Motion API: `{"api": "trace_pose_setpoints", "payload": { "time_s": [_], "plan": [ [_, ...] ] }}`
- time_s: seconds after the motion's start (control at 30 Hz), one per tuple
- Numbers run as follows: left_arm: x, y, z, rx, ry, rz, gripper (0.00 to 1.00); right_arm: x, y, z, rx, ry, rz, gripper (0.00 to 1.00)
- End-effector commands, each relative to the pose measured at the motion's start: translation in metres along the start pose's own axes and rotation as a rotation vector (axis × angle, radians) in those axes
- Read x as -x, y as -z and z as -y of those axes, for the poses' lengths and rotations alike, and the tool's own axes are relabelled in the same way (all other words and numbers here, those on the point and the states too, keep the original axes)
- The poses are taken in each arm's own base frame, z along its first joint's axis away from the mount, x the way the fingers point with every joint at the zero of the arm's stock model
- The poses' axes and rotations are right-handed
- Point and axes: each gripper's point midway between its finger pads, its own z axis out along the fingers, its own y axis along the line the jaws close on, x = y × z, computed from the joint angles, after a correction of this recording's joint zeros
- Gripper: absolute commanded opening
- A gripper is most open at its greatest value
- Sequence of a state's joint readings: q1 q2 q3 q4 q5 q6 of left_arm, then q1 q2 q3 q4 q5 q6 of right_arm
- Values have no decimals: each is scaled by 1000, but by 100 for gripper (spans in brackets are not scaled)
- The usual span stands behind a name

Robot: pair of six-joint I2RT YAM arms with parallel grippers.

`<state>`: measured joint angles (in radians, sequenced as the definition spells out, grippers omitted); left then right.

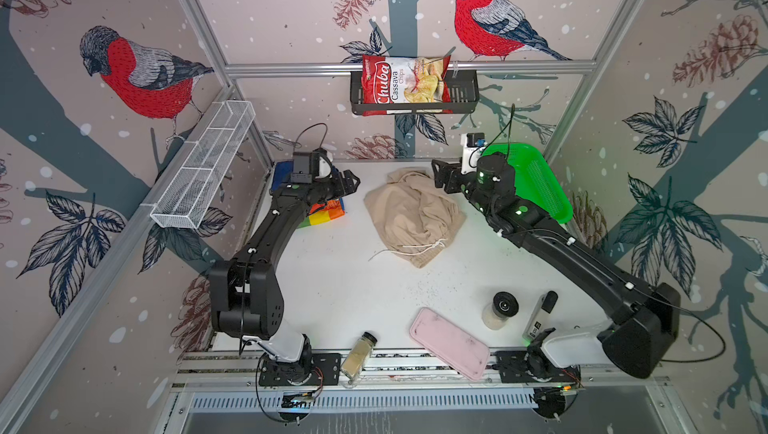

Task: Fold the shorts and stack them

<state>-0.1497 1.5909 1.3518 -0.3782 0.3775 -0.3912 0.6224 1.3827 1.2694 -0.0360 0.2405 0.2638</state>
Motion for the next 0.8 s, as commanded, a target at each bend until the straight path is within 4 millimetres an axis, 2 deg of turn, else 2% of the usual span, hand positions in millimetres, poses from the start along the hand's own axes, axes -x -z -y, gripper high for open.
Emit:
{"api": "trace_pose_setpoints", "payload": {
  "time_s": [0.0, 0.07, 0.1, 0.2, 0.27, 0.4, 0.57, 0.63, 0.67, 0.7, 0.77],
  "plan": [
    [-19, -17, 39, -11, -98, -56, 90, -30, -7, 65, -163, -131, -91, 85],
    [-37, -31, 73, -56, -158, -104, 90, -60, -17, 102, -204, -211, -173, 82],
    [-43, -36, 84, -70, -179, -115, 90, -73, -22, 113, -219, -225, -208, 82],
    [-68, -52, 119, -148, -238, -158, 90, -116, -46, 127, -236, -189, -346, 81],
    [-88, -64, 133, -166, -266, -205, 89, -145, -64, 129, -243, -150, -459, 80],
    [-112, -75, 141, -213, -252, -274, 89, -188, -97, 131, -257, -70, -588, 80],
    [-123, -74, 134, -207, -252, -296, 90, -214, -135, 132, -234, -38, -632, 81],
    [-125, -73, 133, -208, -254, -301, 90, -226, -148, 127, -188, -40, -667, 79],
    [-126, -73, 132, -209, -253, -305, 90, -231, -153, 120, -149, -44, -679, 73],
    [-127, -73, 133, -213, -253, -305, 90, -234, -157, 113, -107, -56, -690, 61],
    [-127, -72, 138, -239, -258, -305, 90, -231, -160, 87, 30, -107, -699, 16]
  ]
}}
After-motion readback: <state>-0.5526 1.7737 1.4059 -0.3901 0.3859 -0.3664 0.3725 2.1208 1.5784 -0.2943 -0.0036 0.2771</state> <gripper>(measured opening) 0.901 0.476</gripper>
